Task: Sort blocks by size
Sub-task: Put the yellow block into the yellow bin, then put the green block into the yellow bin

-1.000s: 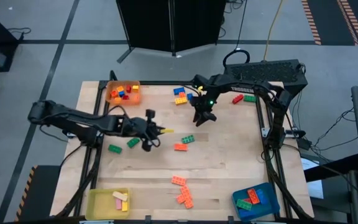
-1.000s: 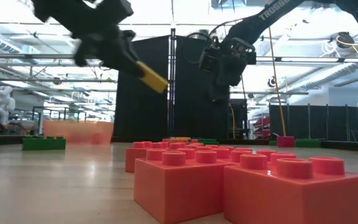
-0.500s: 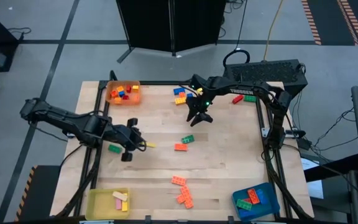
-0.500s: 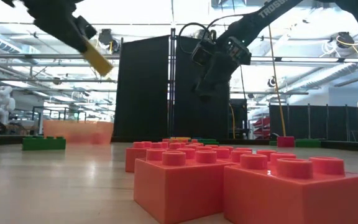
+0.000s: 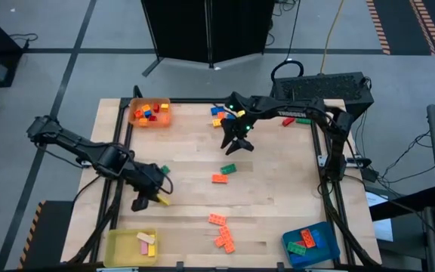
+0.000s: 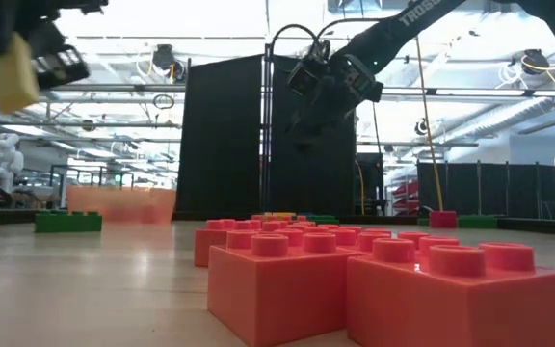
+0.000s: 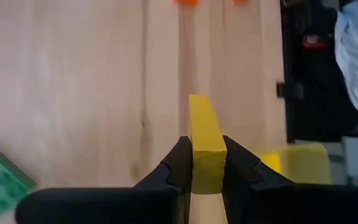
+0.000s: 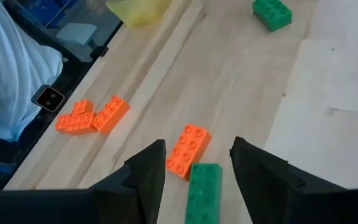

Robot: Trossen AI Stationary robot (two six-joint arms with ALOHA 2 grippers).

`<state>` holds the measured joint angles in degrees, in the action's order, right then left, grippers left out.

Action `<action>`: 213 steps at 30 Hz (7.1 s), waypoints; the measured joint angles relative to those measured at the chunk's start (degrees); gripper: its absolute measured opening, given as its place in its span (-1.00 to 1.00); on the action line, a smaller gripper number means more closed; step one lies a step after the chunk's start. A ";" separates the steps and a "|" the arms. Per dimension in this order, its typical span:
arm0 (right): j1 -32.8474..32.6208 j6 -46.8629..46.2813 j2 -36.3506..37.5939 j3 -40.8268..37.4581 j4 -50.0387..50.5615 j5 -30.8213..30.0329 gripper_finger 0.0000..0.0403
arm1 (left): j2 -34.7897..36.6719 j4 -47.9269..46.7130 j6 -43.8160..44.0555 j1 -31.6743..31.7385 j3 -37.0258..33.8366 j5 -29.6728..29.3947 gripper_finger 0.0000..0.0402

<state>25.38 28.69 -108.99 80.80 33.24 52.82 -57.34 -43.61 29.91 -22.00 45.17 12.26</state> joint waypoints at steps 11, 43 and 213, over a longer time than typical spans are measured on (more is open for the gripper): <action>-2.34 -2.85 0.00 0.00 0.08 -0.44 -0.12 | 0.00 -3.93 16.41 -5.07 0.00 11.65 -0.76; -3.87 -5.77 0.00 -3.52 0.82 -4.85 -0.12 | -13.41 2.33 35.37 -21.33 -0.02 16.29 -0.76; 40.68 -52.60 -15.56 14.21 38.96 -52.68 -0.78 | 0.22 52.25 -42.67 33.67 -9.64 -13.45 -0.20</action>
<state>66.06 -23.91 -124.55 95.00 72.20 0.14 -57.12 8.65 -12.77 11.66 35.53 -1.19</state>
